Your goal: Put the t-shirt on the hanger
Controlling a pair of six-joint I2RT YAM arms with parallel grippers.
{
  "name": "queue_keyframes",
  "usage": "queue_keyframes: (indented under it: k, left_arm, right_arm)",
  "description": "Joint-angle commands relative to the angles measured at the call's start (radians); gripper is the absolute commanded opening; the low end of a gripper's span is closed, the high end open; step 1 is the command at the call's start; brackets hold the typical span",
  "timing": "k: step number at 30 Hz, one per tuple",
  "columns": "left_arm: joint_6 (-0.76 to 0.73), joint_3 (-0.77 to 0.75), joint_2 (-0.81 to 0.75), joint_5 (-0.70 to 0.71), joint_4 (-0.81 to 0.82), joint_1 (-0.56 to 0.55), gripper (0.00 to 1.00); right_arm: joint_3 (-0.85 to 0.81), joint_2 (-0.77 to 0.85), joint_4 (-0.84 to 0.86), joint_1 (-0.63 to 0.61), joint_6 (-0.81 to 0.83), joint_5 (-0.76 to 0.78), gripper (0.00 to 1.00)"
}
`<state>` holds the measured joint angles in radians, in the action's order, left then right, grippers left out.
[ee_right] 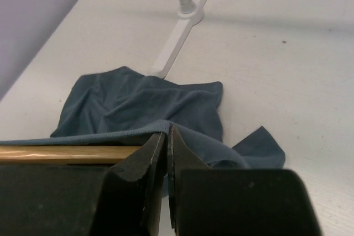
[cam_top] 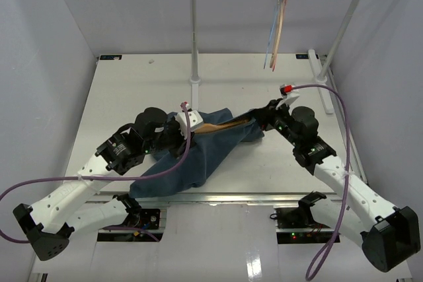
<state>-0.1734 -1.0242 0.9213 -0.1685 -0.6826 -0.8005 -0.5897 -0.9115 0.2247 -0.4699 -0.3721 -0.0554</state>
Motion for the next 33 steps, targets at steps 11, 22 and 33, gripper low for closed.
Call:
queue_keyframes:
  k: [11, 22, 33]
  left_arm:
    - [0.04, 0.088, -0.075, -0.322, 0.164, 0.007, 0.0]
    - [0.075, 0.138, -0.171, -0.486, 0.187, 0.006, 0.0]
    - [0.075, 0.151, -0.156, -0.491, 0.189, 0.007, 0.0]
  right_arm:
    - [-0.316, -0.007, -0.343, -0.417, 0.295, -0.126, 0.43]
    - [-0.398, 0.006, -0.346, -0.417, 0.367, -0.306, 0.53]
    - [-0.373, 0.01, -0.262, -0.417, 0.404, -0.54, 0.59]
